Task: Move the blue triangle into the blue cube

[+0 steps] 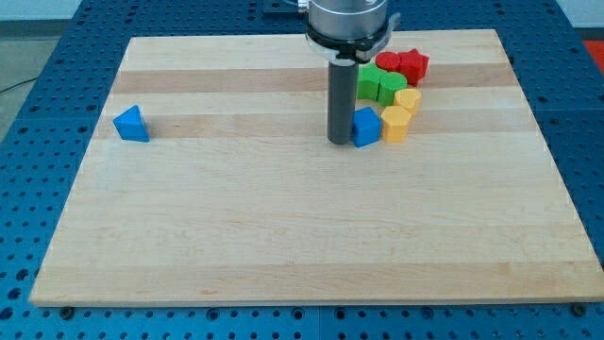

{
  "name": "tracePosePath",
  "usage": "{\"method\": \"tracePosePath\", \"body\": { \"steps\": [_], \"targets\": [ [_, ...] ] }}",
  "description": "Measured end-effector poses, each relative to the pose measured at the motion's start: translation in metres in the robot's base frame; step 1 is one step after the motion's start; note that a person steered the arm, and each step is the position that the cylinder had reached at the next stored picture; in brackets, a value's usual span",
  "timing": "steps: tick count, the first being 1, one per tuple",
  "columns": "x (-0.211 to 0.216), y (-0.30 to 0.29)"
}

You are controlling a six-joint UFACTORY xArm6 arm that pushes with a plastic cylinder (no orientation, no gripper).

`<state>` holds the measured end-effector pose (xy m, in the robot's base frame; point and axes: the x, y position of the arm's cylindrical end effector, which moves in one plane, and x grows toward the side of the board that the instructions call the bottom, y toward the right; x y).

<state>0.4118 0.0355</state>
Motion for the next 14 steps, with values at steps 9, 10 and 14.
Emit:
{"method": "tracePosePath", "body": {
  "steps": [9,10,14],
  "targets": [
    [0.025,-0.340],
    [-0.018,-0.336],
    [-0.025,-0.255]
  ]
}}
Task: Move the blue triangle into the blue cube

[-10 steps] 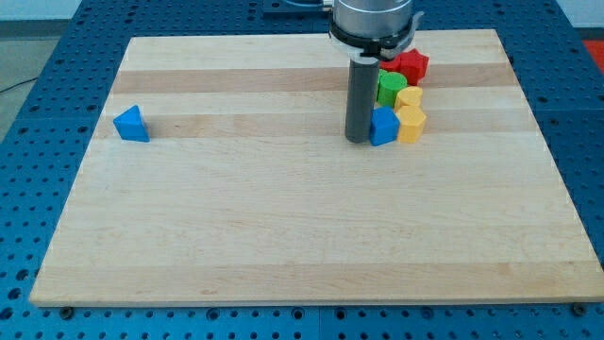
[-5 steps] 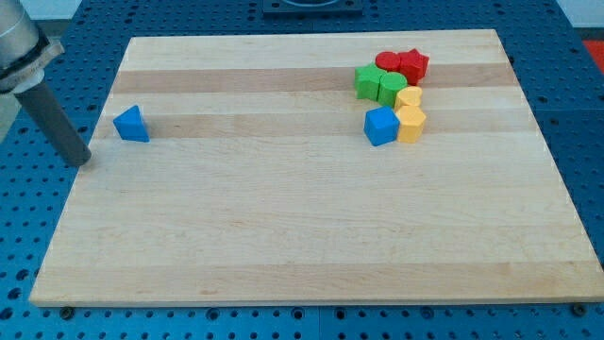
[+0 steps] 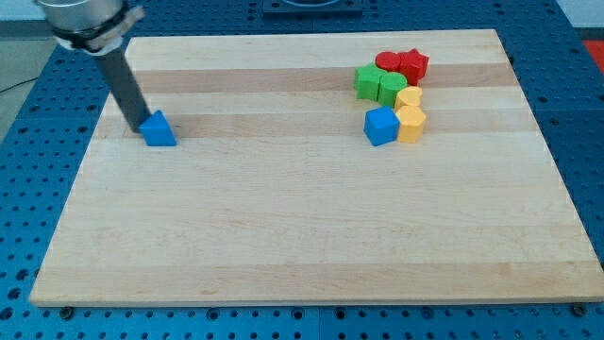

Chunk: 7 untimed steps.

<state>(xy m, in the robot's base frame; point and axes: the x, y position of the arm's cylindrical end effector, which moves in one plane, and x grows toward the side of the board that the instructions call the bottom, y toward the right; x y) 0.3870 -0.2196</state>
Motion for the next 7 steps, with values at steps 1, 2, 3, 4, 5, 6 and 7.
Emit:
{"method": "tracePosePath", "body": {
  "steps": [1,2,3,4,5,6,7],
  "targets": [
    [0.013,0.049],
    [0.019,0.075],
    [0.016,0.023],
    [0.035,0.015],
    [0.046,0.027],
    [0.055,0.056],
    [0.055,0.080]
  ]
}}
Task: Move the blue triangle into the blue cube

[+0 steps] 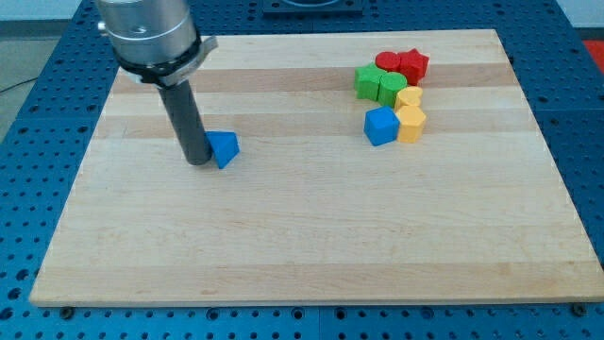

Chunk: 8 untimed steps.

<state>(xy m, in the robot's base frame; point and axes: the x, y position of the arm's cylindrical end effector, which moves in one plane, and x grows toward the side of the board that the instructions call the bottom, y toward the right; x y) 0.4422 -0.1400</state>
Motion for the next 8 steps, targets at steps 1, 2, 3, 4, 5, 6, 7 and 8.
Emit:
{"method": "tracePosePath", "body": {
  "steps": [1,2,3,4,5,6,7,8],
  "targets": [
    [-0.010,0.013],
    [-0.018,0.049],
    [-0.018,0.093],
    [-0.018,0.120],
    [-0.018,0.136],
    [-0.018,0.121],
    [-0.051,0.046],
    [-0.081,0.045]
  ]
}}
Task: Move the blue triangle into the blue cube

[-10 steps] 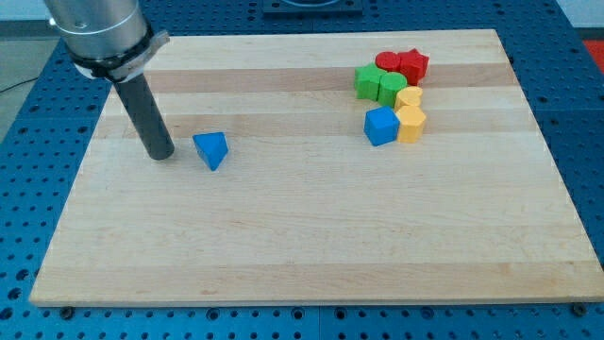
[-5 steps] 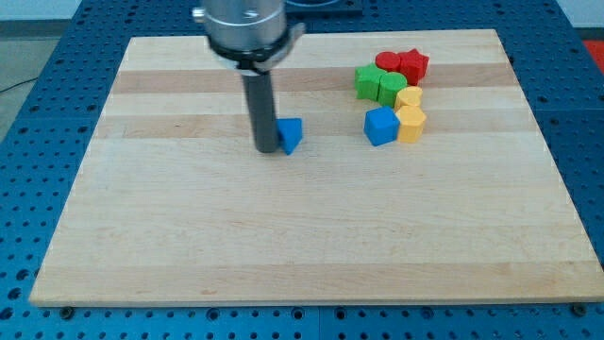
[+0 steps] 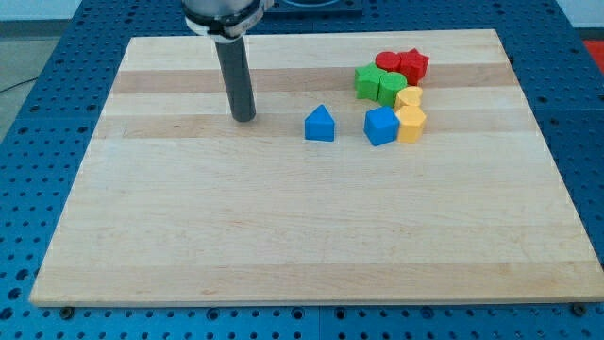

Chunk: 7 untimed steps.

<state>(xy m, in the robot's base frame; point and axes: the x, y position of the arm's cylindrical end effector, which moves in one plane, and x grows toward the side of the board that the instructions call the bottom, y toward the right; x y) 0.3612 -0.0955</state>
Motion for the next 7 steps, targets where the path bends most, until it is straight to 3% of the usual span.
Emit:
{"method": "tracePosePath", "body": {
  "steps": [3,7],
  "targets": [
    [0.029,0.100],
    [0.028,0.131]
  ]
}}
